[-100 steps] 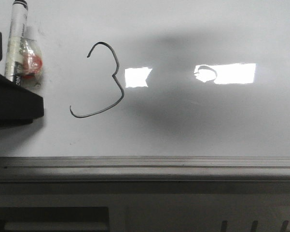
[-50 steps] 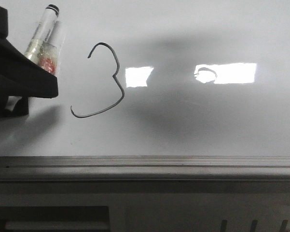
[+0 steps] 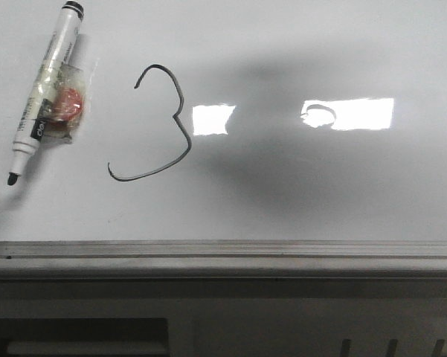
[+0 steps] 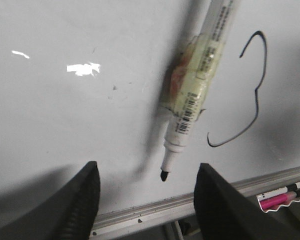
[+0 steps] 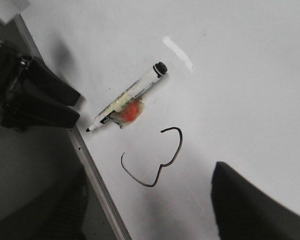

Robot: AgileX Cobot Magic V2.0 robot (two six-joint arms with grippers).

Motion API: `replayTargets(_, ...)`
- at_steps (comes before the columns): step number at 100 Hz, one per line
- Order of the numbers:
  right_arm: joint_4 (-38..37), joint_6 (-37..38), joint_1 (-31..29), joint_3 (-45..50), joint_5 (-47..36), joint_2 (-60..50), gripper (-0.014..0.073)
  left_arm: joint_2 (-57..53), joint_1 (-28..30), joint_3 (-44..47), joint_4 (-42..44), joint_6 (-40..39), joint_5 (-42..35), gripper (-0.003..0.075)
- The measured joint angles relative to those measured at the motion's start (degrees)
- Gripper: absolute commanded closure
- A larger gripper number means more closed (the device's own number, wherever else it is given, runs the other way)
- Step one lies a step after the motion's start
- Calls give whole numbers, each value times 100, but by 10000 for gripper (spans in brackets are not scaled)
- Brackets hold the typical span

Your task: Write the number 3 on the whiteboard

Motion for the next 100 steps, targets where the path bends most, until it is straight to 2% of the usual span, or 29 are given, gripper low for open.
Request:
replayTargets(1, 0, 0, 0, 0, 0, 0, 442, -38, 0, 0, 27, 0, 31, 458)
replayTargets(6, 0, 13, 0, 22, 30, -54, 579, -362, 0, 0, 142, 0, 121, 563)
replayTargets(7, 0, 31, 0, 22, 30, -56, 643, -406, 0, 0, 161, 0, 133, 596)
replayTargets(8, 0, 28, 0, 43, 30, -73, 663, -449, 0, 0, 203, 10, 146, 612)
replayTargets(11, 0, 40, 0, 79, 30, -141, 658, -668, 0, 0, 297, 10, 192, 696)
replayTargets(14, 0, 63, 0, 127, 30, -205, 655, -848, 0, 0, 413, 10, 223, 739)
replayTargets(32, 0, 169, 0, 832, -465, -914, 657, -2071, 0, 16, 1335, 10, 272, 741)
replayTargets(62, -62, 216, 0, 3417, -2631, -3112, 657, -3984, 0, 484, 2565, 17, 301, 741)
replayTargets(81, -418, 216, 0, 4753, -3147, -4369, 658, -4126, 0, 658, 2851, 17, 301, 741)
replayTargets(100, -467, 216, 0, 5278, -3181, -5023, 659, -4126, 0, 670, 2886, 17, 241, 741)
